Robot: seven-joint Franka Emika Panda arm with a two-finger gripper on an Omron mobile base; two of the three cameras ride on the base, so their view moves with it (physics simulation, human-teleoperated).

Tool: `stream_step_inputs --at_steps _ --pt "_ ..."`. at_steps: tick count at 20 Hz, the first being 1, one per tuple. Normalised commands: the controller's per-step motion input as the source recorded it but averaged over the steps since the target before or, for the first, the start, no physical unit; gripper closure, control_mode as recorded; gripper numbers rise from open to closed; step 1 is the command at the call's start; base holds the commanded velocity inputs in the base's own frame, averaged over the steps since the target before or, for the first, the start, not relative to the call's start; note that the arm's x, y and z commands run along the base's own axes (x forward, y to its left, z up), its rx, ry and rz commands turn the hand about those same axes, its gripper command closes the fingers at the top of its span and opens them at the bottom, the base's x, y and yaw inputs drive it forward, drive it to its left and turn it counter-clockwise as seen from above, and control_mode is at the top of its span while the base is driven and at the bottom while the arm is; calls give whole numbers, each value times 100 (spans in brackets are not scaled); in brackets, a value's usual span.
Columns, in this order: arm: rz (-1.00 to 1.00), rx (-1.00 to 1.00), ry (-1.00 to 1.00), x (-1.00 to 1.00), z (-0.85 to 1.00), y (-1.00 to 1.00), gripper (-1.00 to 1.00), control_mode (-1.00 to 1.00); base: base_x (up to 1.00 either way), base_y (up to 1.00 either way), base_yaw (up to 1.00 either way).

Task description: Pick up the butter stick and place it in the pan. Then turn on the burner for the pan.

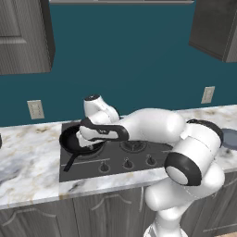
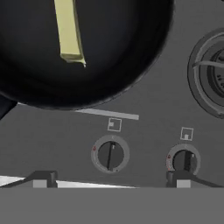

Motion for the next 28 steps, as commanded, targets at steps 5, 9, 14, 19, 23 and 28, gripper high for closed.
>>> stream_step_inputs --at_steps 5,9,14,19,23,28 --pt "-6 7 2 -62 -27 -32 -100 -100 0 0 0" --pt "-5 2 0 -24 -34 -4 -100 -100 0 0 0" --pt "-10 1 2 1 -19 0 -100 -100 0 0 0" --pt "-10 1 1 6 -6 0 -100 -100 0 0 0" --pt "-8 0 1 5 -3 11 -100 -100 0 0 0" --pt "-1 0 1 3 -7 13 -100 -100 0 0 0"
